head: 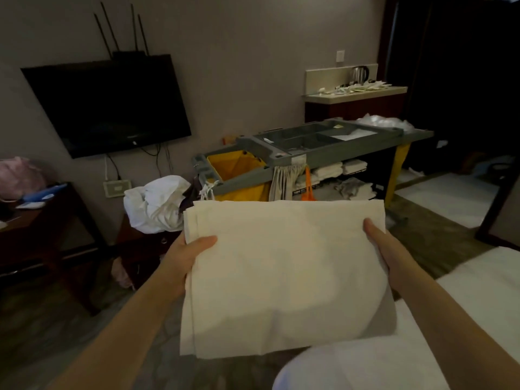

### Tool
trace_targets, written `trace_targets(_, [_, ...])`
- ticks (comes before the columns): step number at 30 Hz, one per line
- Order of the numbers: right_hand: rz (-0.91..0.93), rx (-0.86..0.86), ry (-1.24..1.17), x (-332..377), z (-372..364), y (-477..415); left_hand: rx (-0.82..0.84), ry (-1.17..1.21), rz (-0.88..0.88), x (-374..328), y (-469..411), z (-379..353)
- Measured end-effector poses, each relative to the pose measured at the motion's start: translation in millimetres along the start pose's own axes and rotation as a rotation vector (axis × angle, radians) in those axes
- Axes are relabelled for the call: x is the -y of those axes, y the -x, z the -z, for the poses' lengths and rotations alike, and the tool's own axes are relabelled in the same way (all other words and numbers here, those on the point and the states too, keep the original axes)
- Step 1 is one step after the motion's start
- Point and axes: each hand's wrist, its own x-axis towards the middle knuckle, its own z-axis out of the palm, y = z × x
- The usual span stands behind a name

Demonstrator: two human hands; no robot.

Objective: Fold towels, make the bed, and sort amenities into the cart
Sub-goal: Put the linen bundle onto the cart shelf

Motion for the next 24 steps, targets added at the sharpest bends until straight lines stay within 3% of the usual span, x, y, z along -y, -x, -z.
trace_targets(11, [0.037, -0.306, 0.017, -0.7, -73.1, -196.2, 0.146, -0.093, 0.047, 3.0, -294.0, -2.9])
trace_targets(16, [0.004, -0.441, 0.027, 9.9, -53.5, -246.2, 0.320, -0.104, 0.099, 8.8, -369.0, -41.6])
trace_targets(24, [-0.033, -0.462, 0.075, 38.4, 5.0, -360.0, 0.259, -0.200, 0.071, 37.8, -467.2, -136.4])
